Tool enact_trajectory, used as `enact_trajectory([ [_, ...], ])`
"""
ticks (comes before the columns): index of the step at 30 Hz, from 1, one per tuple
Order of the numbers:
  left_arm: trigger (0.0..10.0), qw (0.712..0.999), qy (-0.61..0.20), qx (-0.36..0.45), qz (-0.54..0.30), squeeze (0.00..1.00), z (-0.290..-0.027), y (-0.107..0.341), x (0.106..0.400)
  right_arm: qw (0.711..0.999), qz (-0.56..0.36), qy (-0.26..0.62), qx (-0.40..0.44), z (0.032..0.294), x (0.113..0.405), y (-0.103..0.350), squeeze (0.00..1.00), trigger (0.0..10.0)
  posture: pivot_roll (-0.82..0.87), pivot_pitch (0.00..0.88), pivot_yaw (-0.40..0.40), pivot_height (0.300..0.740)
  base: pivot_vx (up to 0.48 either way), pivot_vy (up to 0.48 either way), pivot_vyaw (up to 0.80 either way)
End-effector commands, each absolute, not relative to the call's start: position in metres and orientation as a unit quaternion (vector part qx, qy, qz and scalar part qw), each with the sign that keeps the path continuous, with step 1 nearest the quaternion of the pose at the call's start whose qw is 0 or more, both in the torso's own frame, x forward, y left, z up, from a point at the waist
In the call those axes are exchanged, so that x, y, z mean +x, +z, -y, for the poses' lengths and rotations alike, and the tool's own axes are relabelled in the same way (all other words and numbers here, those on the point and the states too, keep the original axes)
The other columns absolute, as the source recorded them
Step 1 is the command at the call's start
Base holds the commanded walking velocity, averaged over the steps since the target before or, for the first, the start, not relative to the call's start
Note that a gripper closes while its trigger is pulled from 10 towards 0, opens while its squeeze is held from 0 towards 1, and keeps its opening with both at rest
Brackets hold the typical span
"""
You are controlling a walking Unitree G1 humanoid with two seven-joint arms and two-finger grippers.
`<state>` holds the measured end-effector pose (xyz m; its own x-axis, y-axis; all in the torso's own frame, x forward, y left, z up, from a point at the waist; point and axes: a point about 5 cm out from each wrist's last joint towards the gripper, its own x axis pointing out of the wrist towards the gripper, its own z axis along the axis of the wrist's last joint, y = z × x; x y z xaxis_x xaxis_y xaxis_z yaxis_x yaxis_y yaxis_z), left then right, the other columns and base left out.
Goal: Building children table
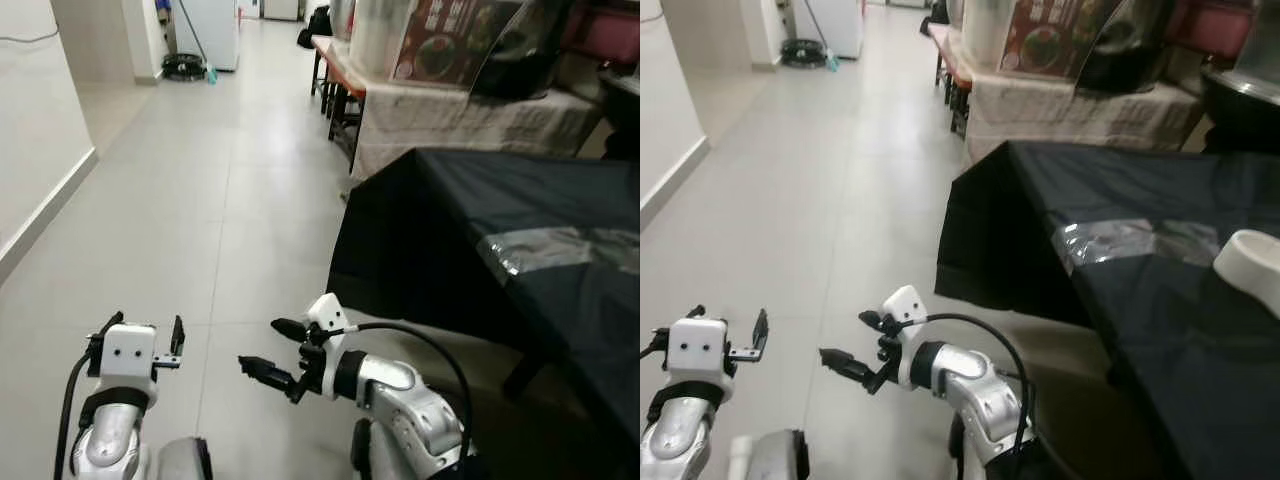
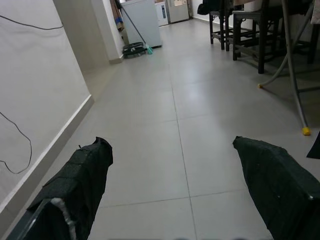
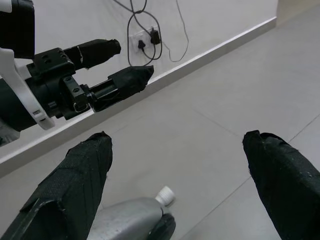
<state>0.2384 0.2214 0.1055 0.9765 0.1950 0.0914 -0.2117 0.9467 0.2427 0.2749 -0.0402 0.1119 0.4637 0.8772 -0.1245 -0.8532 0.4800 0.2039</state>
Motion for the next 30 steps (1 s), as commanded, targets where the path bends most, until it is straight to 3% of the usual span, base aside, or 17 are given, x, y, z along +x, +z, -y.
enact_trajectory([
  [1, 10.0, 0.985, 0.099, 0.137, 0.028, 0.00, -0.2211, 0.1040, 0.2383, 0.854, -0.117, 0.505, 0.053, 0.0420, 0.2749, 0.1070, 0.00, 10.0, 0.10, 0.000, -0.093, 0.475, 0.000, 0.000, 0.00],
  [30, 10.0, 0.984, 0.110, 0.137, 0.022, 0.00, -0.2229, 0.1007, 0.2353, 0.866, -0.127, 0.483, 0.032, 0.0503, 0.2801, 0.0990, 0.00, 10.0, 0.10, 0.000, -0.099, 0.370, 0.000, 0.000, 0.00],
])
